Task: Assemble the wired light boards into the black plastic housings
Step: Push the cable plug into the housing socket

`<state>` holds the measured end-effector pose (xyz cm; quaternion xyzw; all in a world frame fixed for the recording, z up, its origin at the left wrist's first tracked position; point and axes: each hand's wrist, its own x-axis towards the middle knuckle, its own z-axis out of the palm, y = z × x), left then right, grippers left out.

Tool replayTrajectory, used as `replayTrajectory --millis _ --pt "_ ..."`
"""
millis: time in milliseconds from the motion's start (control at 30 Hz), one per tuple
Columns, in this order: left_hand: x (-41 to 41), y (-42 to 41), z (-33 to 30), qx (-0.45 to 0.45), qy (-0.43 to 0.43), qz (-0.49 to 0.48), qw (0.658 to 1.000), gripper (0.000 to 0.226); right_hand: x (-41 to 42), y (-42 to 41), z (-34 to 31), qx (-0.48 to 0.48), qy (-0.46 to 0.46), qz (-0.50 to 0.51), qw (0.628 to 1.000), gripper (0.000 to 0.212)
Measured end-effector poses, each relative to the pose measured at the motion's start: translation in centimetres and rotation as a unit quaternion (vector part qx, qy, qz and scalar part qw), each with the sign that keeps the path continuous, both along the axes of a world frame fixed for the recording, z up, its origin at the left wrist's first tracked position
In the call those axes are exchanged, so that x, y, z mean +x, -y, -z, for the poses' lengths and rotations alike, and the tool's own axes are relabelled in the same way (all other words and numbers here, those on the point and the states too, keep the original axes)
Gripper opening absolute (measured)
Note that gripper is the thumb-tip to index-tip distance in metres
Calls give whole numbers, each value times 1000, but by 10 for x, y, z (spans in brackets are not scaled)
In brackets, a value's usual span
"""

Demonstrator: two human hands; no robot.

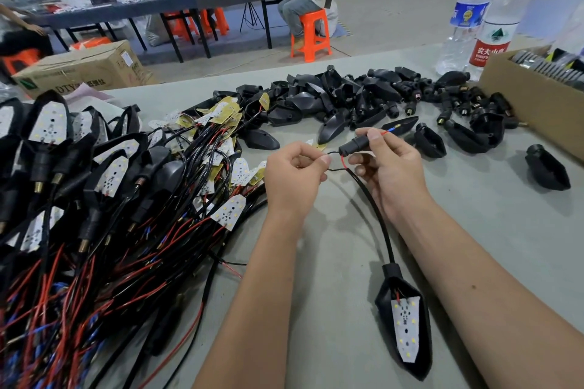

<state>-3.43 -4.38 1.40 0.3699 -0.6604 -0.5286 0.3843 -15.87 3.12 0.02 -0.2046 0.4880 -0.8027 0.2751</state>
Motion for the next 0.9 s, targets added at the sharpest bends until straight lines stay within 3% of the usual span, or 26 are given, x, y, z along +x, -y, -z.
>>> replayTrajectory --millis 233,333,567,767,900 --pt "14 13 -7 -121 133 98 979 17 1 1 6 12 -68 19 997 19" --pt "11 9 -6 -136 139 99 976 17 -1 -1 7 18 -82 -3 996 18" --pt "17 15 -3 -79 62 63 993 6 1 2 2 10 -25 -92 995 18" --pt "13 13 1 102 -58 53 992 9 1 4 2 -17 46 -36 998 19" --pt "11 10 1 104 -52 47 992 8 0 4 3 -21 39 -47 998 19"
